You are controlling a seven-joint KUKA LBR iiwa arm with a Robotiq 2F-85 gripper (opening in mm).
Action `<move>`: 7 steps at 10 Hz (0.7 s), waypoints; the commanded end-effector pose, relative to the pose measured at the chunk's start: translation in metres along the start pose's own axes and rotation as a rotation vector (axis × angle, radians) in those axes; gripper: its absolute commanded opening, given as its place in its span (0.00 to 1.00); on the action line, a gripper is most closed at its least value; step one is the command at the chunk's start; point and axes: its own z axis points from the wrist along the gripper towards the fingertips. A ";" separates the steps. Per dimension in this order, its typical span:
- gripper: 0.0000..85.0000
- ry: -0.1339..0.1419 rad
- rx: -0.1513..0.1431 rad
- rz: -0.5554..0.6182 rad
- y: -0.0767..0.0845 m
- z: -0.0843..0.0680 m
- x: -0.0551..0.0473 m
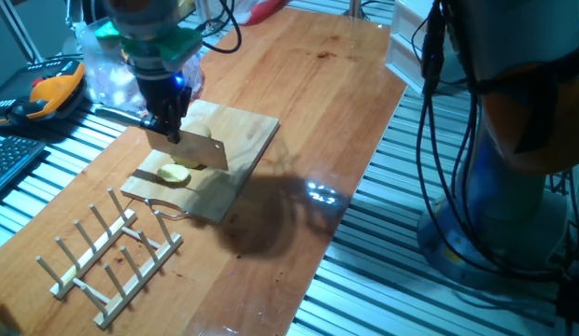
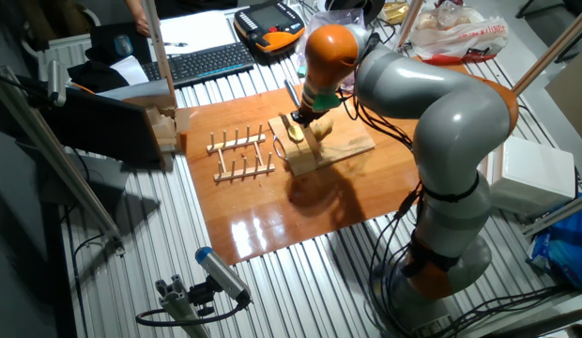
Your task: Chop the potatoes
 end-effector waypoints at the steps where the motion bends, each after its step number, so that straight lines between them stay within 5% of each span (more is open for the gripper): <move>1: 0.00 -0.002 -0.033 -0.002 0.000 0.000 0.000; 5: 0.00 0.004 -0.053 0.034 0.003 -0.001 -0.001; 7: 0.00 0.007 -0.033 0.079 0.048 -0.016 -0.018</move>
